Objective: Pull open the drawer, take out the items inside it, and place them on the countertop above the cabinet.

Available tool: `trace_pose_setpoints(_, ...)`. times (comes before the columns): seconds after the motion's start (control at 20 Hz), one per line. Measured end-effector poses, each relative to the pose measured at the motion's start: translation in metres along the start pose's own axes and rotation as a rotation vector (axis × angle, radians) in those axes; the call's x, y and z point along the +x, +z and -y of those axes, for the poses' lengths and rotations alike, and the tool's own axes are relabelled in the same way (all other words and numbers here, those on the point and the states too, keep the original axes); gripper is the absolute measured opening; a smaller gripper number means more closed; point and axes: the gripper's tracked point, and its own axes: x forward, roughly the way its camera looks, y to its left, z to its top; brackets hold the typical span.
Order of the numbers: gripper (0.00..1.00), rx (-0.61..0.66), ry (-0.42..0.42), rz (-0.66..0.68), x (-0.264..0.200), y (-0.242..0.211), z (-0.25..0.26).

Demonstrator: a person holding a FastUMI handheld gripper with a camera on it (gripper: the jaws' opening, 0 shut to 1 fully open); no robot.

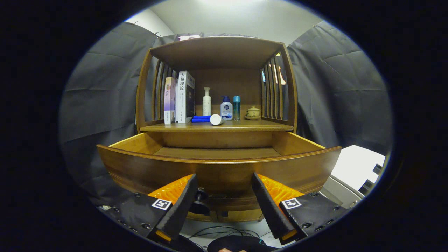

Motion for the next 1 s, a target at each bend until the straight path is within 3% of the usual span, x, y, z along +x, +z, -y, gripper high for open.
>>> trace_pose_setpoints(0.6,0.98,-0.017,-0.009,-0.025,0.000,-0.002,-0.005)
trace_pose_setpoints(1.0,0.98,0.030,0.028,-0.046,0.020,-0.002,-0.016)
